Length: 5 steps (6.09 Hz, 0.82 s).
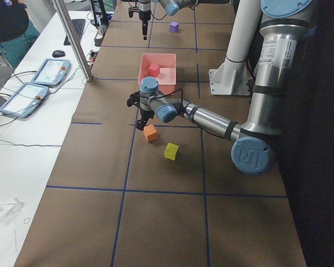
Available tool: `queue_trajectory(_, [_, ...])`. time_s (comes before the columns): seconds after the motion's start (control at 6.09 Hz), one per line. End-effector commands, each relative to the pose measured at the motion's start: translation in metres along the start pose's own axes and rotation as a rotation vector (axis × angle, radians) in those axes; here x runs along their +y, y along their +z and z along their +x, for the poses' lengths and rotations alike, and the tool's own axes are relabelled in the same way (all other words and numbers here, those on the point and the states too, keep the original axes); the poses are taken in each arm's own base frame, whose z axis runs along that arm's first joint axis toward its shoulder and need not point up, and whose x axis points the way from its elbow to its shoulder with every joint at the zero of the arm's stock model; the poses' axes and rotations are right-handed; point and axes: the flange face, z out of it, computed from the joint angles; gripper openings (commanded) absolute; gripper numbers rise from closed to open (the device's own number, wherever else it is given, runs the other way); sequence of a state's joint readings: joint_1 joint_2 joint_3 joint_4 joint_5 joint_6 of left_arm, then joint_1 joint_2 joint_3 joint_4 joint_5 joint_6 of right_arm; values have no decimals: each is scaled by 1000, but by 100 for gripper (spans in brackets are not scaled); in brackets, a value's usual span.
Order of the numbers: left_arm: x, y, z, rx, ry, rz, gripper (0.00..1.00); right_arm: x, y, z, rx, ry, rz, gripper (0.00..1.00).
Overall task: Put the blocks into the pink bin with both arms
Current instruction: 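Grasp the orange cube with the left gripper while the right arm withdraws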
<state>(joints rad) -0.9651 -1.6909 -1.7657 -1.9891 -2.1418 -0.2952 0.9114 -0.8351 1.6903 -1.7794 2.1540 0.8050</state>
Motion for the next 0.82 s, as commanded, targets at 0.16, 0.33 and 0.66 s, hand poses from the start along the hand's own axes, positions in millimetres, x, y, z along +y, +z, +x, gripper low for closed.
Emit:
queue_trajectory(0.16, [-1,19,-3,14,323,-30,100,1,-15,82,8,-95,5,100])
queue_trajectory(0.33, [2,25,-7,27,359,-40,100,7,-15,97,13,-105,6,100])
queue_trajectory(0.66, [4,32,-10,29,347,-54,100,9,-15,107,19,-107,6,100])
